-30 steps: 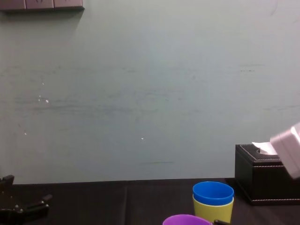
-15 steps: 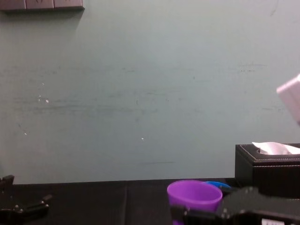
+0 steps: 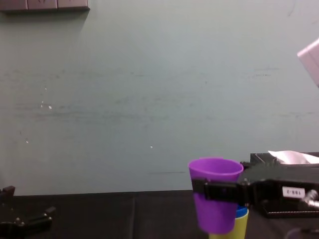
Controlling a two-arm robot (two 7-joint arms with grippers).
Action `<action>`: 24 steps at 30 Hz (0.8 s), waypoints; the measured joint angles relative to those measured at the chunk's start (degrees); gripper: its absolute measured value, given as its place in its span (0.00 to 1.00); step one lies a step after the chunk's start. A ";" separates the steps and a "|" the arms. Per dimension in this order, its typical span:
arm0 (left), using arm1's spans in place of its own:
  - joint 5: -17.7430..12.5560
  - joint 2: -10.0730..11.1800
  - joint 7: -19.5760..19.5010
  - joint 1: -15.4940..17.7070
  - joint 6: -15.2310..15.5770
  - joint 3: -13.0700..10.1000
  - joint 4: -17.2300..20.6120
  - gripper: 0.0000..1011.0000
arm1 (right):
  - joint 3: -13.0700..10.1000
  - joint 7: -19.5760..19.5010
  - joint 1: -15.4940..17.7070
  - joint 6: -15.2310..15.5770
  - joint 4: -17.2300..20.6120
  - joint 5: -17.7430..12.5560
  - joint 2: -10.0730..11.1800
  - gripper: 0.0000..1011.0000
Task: Stack the three plastic cups sequentially using one hand.
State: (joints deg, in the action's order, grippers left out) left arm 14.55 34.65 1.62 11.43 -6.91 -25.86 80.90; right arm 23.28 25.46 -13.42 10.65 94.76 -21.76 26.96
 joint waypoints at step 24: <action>0.00 0.00 0.00 0.00 0.00 0.00 0.00 1.00 | -0.18 -1.85 -6.59 0.00 -7.24 -0.61 -2.02 0.72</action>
State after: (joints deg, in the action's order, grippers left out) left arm 14.55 34.65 1.62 11.43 -6.91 -25.86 80.90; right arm 23.09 23.61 -20.02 10.66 87.52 -22.37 24.94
